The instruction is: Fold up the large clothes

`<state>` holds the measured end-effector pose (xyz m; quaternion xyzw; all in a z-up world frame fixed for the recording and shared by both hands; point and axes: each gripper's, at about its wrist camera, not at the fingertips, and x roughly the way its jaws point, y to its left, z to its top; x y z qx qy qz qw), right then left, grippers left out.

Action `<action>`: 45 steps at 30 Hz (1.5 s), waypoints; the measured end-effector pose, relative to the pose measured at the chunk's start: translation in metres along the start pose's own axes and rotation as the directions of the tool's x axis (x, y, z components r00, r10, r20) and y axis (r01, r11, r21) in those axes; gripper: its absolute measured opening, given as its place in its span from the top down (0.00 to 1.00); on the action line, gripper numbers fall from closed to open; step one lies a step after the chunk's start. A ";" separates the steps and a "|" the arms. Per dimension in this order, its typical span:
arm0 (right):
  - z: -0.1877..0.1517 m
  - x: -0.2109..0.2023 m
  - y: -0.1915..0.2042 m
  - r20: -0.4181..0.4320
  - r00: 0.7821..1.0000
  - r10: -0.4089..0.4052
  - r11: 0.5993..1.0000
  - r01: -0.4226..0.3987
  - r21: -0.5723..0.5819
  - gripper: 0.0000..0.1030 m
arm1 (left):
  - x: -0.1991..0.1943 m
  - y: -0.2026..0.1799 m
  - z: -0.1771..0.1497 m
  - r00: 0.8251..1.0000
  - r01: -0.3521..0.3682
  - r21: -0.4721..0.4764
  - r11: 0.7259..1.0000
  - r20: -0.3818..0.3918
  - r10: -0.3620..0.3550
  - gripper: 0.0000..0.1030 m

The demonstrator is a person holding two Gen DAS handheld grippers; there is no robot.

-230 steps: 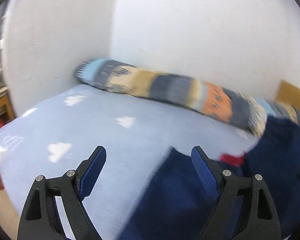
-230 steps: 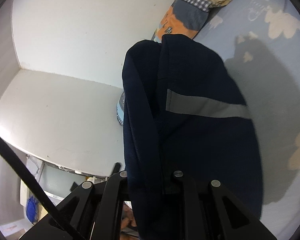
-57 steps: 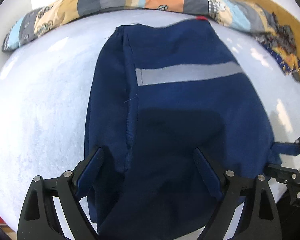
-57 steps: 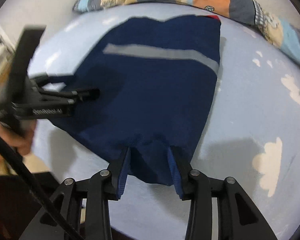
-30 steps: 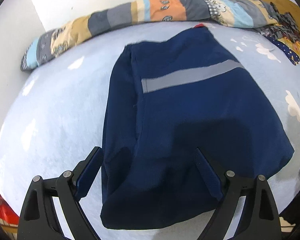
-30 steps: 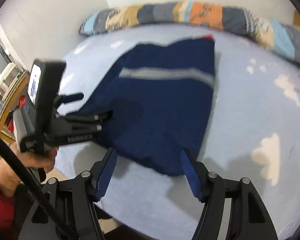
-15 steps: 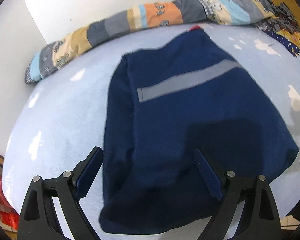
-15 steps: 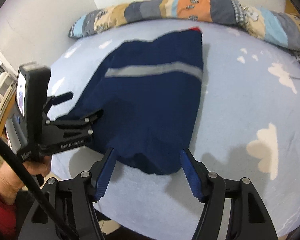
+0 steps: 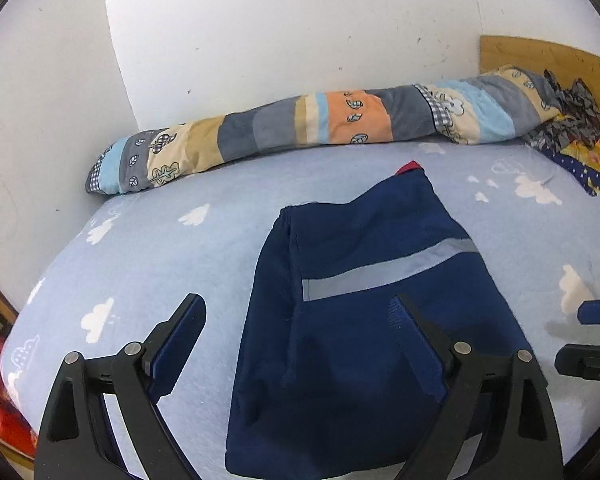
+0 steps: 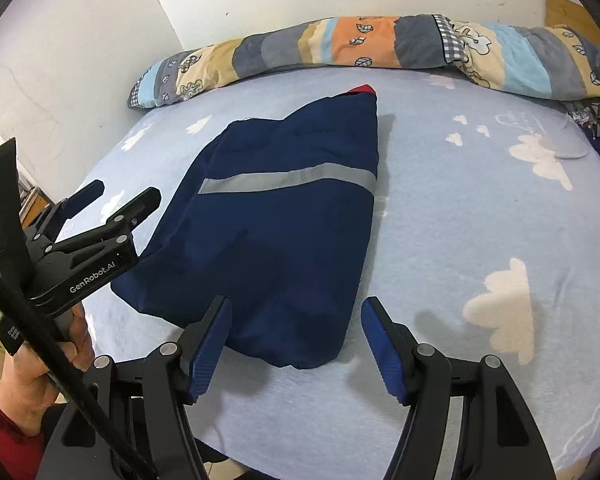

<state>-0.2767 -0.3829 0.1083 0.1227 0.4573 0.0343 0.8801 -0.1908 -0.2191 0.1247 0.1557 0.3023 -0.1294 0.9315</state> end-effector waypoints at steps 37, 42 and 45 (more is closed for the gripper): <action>0.031 0.065 -0.061 -0.081 0.977 0.197 0.951 -0.170 0.260 0.26 | 0.096 0.083 -0.016 0.901 0.143 -0.430 0.891 -0.316 -0.297 0.10; 0.039 0.092 -0.077 -0.078 0.951 0.299 0.904 -0.256 0.341 0.25 | 0.135 0.131 -0.046 0.786 0.189 -0.717 0.671 -0.299 -0.541 0.10; 0.044 0.110 -0.085 -0.079 0.932 0.353 0.877 -0.301 0.375 0.19 | 0.150 0.143 -0.061 0.741 0.212 -0.788 0.578 -0.257 -0.621 0.10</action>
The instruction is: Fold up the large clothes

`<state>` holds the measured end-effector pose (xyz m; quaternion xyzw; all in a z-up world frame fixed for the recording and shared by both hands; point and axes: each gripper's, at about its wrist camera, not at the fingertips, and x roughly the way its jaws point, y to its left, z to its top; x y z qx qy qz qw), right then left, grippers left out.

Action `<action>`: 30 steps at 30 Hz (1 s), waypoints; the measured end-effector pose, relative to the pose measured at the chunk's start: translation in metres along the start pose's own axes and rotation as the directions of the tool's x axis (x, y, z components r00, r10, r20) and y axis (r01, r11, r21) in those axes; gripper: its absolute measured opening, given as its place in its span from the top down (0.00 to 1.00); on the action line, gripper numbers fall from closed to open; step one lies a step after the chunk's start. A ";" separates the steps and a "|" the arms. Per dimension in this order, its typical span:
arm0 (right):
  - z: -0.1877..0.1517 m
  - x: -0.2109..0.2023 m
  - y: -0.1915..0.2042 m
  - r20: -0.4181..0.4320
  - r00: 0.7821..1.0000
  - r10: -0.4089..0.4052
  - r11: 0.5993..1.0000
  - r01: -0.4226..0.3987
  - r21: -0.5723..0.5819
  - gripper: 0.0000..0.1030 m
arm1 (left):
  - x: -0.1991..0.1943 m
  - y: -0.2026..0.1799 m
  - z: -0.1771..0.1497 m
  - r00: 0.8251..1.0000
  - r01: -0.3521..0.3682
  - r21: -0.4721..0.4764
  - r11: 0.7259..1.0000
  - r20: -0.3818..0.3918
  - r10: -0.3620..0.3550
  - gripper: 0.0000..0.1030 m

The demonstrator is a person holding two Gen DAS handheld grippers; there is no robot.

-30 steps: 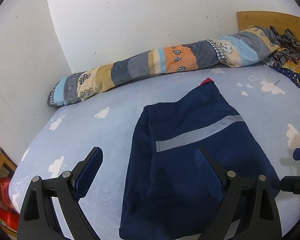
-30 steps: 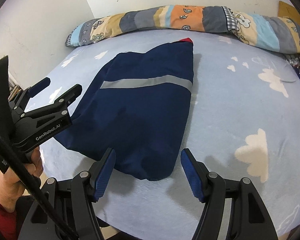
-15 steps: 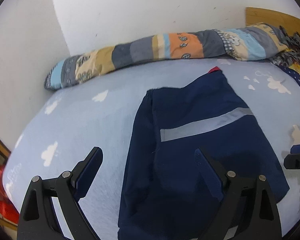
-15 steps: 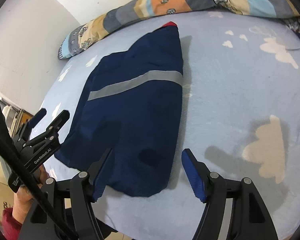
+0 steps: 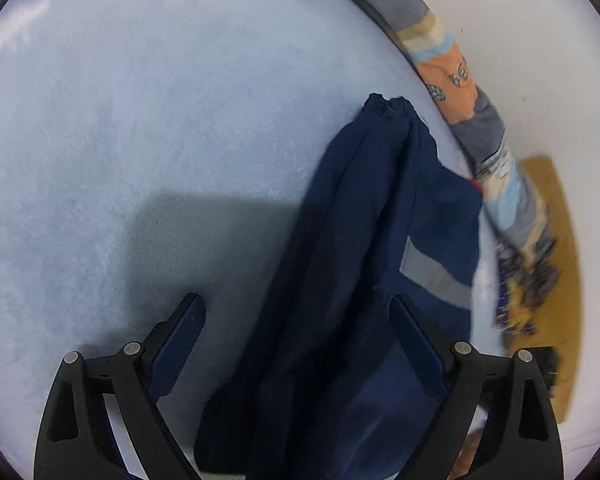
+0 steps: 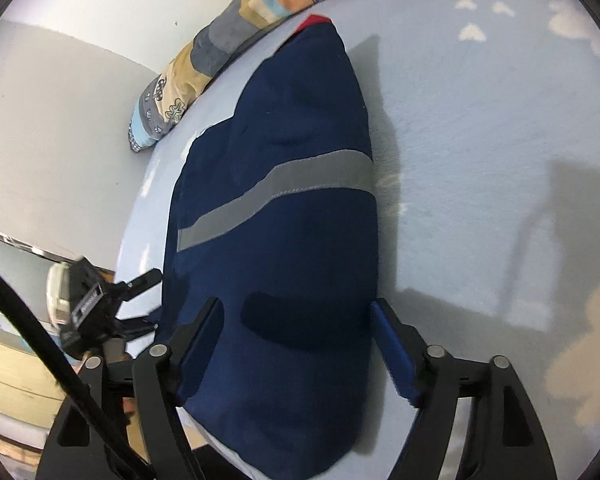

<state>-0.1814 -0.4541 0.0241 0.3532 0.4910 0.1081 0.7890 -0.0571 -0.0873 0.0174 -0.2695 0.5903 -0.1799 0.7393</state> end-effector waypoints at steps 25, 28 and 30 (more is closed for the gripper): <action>0.028 0.027 0.047 0.001 0.998 -0.067 0.931 0.062 -0.360 0.50 | 0.037 -0.113 -0.025 0.998 0.007 0.378 0.926 -0.059 0.017 0.16; 0.023 0.007 0.060 0.023 0.997 -0.067 0.912 0.071 -0.404 0.51 | 0.029 -0.127 -0.036 0.998 0.044 0.400 0.916 -0.056 -0.023 0.16; 0.023 -0.010 0.061 0.039 0.997 -0.071 0.906 0.081 -0.415 0.51 | 0.031 -0.138 -0.041 0.997 0.069 0.415 0.907 -0.071 -0.043 0.17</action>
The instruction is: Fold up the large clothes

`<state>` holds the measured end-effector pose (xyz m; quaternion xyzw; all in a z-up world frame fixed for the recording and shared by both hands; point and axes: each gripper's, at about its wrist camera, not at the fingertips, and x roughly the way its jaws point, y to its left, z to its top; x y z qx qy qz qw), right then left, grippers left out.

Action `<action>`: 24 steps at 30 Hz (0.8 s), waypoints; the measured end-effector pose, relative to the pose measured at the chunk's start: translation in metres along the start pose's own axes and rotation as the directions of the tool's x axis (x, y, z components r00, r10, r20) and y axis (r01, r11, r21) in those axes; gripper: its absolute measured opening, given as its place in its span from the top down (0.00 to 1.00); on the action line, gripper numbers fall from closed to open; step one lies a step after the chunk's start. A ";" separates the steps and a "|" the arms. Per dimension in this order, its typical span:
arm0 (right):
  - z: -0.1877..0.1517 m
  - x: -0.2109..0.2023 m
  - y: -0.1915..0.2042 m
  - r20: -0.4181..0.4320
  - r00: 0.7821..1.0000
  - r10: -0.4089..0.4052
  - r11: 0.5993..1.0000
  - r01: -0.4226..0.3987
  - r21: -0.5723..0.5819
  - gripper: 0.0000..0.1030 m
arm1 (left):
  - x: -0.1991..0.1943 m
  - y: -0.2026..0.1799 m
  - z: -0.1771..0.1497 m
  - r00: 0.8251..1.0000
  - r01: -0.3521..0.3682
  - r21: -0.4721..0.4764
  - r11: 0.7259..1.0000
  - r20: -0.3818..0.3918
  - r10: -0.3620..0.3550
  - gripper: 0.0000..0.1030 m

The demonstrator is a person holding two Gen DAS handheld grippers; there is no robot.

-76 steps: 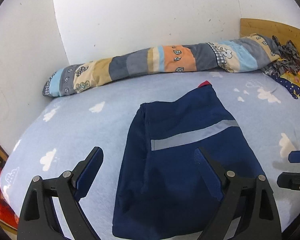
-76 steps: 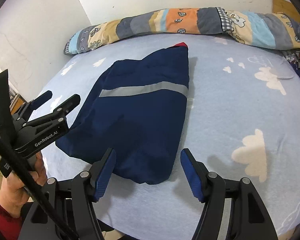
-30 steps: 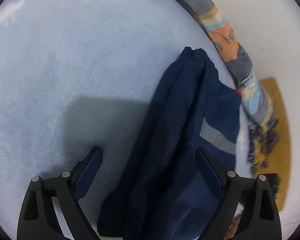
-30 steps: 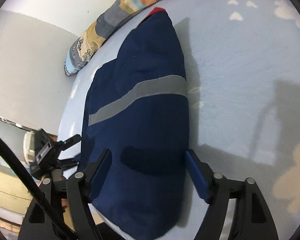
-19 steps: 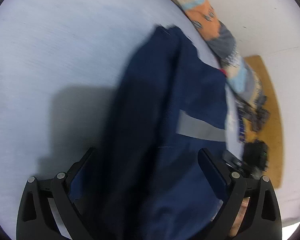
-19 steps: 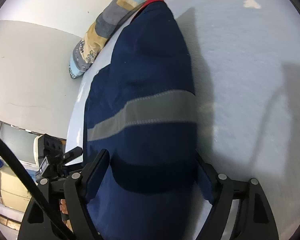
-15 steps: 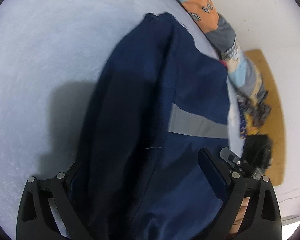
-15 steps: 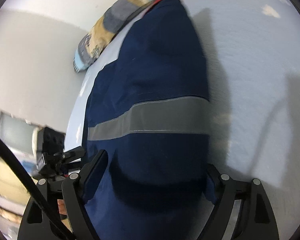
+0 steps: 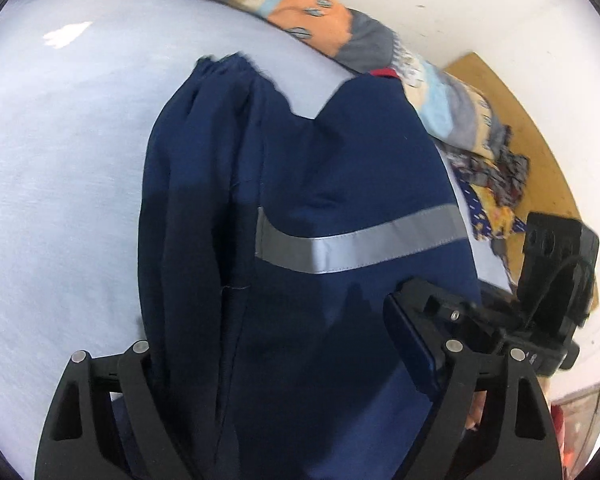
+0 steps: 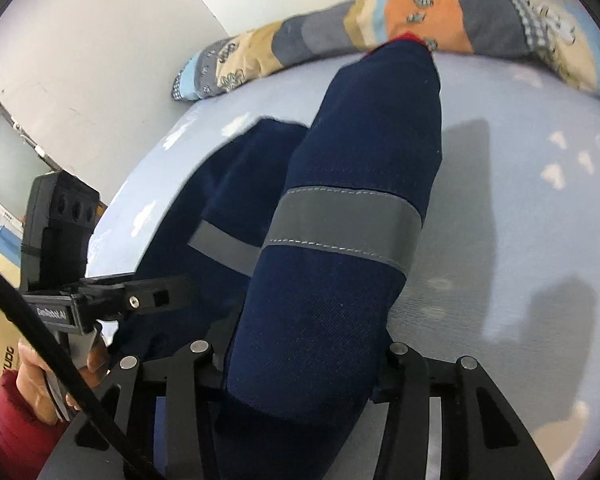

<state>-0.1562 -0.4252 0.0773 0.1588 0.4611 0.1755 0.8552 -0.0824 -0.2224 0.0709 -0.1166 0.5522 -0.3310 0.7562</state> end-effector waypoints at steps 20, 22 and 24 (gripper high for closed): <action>-0.028 -0.109 -0.091 0.048 0.883 -0.468 0.879 0.458 0.134 0.31 | 0.016 -0.067 -0.006 0.963 -0.268 0.205 0.941 0.095 0.253 0.28; -0.021 -0.108 -0.080 0.108 0.896 -0.431 0.901 0.420 0.108 0.33 | 0.002 -0.078 -0.015 0.964 -0.257 0.258 0.931 0.134 0.229 0.28; -0.008 -0.092 -0.077 0.105 0.904 -0.414 0.908 0.403 0.111 0.54 | -0.002 -0.093 -0.028 0.969 -0.240 0.315 0.918 0.141 0.204 0.28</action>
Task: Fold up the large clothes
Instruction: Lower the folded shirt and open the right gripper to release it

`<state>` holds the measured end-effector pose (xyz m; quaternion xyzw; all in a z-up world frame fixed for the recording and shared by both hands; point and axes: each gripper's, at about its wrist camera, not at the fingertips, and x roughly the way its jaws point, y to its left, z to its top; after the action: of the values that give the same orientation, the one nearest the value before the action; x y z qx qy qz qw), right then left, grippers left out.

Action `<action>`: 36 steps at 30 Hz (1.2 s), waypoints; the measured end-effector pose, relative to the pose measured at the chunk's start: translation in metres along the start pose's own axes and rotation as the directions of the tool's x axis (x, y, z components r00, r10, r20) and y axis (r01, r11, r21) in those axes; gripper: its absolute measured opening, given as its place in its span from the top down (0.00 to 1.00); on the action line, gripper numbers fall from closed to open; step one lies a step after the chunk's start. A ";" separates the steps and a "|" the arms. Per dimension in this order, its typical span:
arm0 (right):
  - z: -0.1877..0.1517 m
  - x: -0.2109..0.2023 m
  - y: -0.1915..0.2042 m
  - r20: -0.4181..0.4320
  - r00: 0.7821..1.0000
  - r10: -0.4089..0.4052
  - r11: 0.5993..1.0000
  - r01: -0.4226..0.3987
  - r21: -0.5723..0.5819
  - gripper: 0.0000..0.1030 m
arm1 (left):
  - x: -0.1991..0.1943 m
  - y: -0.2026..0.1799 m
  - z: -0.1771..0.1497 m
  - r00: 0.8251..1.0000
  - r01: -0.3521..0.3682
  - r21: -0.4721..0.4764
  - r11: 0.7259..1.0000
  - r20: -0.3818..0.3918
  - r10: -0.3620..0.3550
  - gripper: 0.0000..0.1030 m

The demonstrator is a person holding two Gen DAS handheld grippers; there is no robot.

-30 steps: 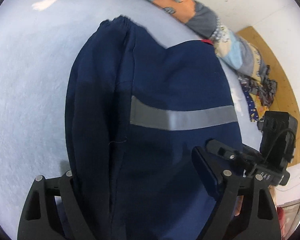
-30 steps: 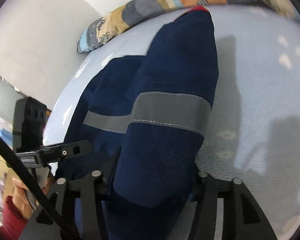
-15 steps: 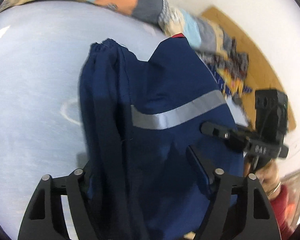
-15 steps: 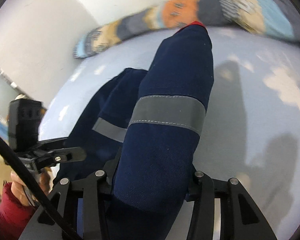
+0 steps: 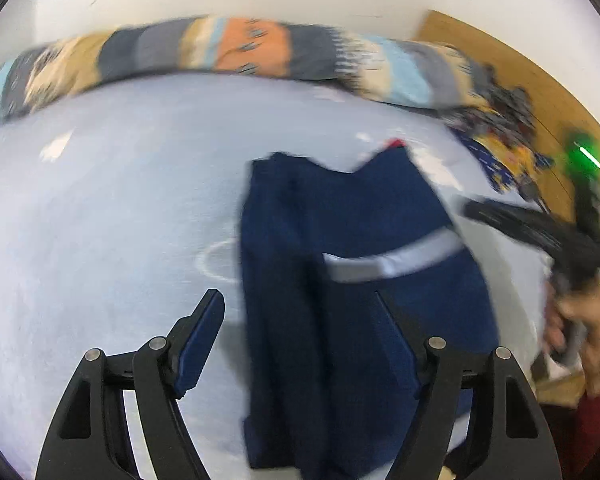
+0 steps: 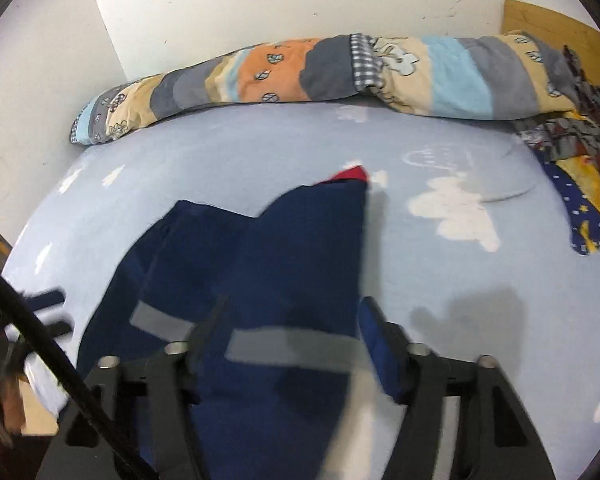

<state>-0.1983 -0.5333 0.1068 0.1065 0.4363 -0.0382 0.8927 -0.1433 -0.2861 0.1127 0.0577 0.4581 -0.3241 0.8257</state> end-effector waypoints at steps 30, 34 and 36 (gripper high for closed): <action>-0.133 -0.025 0.027 -0.233 0.971 0.048 0.999 -0.051 -0.005 0.48 | 0.035 -0.057 -0.077 0.981 -0.070 0.215 0.974 -0.160 0.106 0.22; -0.113 -0.057 0.020 -0.066 0.987 0.145 0.987 -0.139 0.078 0.49 | 0.002 -0.050 -0.068 0.998 -0.054 0.139 0.989 -0.025 0.058 0.22; -0.105 -0.067 0.031 0.000 0.999 0.045 0.999 -0.045 0.002 0.49 | -0.008 -0.046 -0.068 0.995 -0.094 0.110 0.989 0.034 0.090 0.22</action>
<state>-0.3149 -0.4818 0.1016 0.1171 0.4337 -0.0185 0.8932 -0.2223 -0.2916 0.0894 0.1201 0.4241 -0.3115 0.8418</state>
